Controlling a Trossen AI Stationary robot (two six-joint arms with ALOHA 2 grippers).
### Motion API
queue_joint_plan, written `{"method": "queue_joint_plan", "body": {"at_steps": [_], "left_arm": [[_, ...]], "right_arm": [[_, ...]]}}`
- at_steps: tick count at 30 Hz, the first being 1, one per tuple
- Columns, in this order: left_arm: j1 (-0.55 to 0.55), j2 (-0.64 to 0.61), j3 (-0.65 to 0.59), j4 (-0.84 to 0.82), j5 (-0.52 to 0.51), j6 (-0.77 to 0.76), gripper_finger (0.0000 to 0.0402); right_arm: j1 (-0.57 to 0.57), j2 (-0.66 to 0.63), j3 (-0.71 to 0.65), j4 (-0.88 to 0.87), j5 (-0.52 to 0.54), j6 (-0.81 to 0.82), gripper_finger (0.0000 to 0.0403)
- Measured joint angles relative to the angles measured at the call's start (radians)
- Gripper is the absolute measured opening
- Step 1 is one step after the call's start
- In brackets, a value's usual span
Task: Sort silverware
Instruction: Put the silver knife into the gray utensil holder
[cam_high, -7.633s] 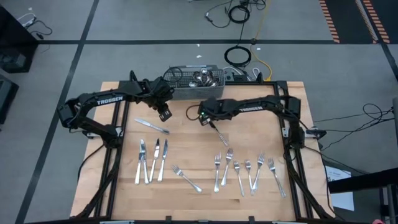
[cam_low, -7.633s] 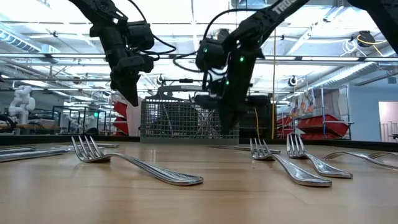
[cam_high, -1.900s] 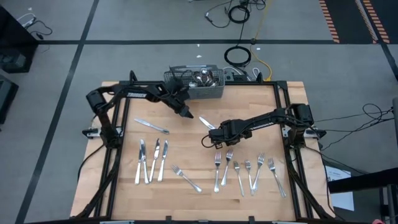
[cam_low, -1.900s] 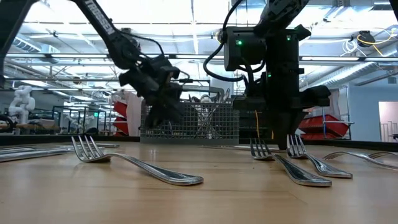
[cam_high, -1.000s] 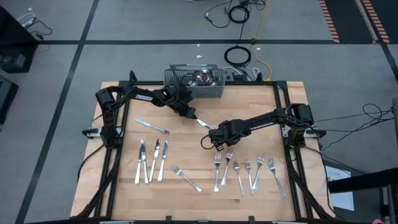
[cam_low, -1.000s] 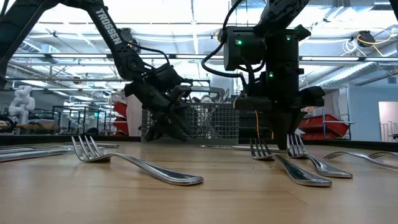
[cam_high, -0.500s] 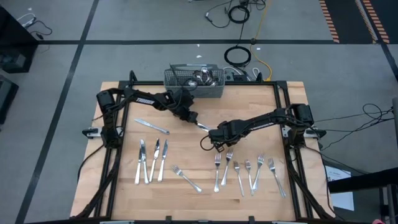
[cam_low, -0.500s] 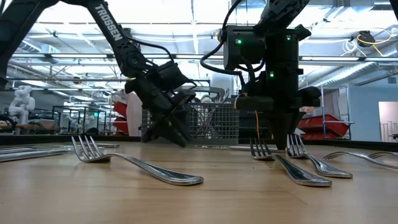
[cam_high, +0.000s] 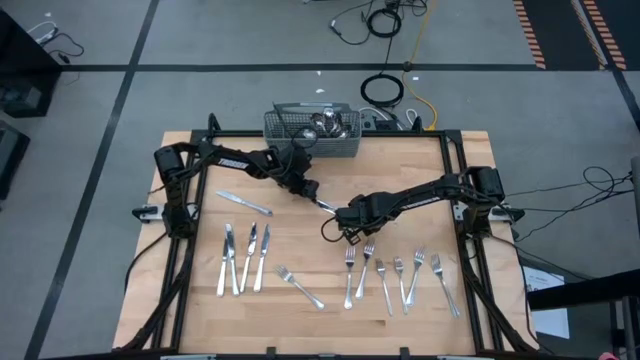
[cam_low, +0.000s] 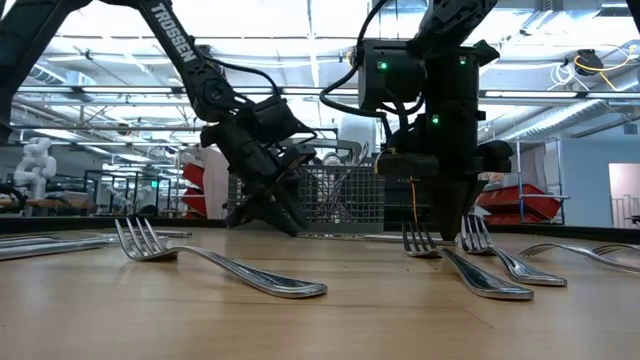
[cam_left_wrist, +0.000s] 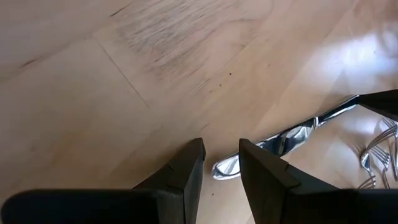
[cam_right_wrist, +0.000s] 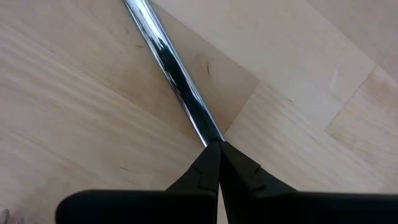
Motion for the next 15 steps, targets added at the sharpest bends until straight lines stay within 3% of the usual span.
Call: {"method": "queue_joint_plan", "body": {"at_steps": [15], "left_arm": [[-0.001,0.0,-0.034,-0.026,0.014,0.0,0.0116]], "right_arm": [[0.0,0.0,0.0,0.003,0.0,-0.007,0.0]]}}
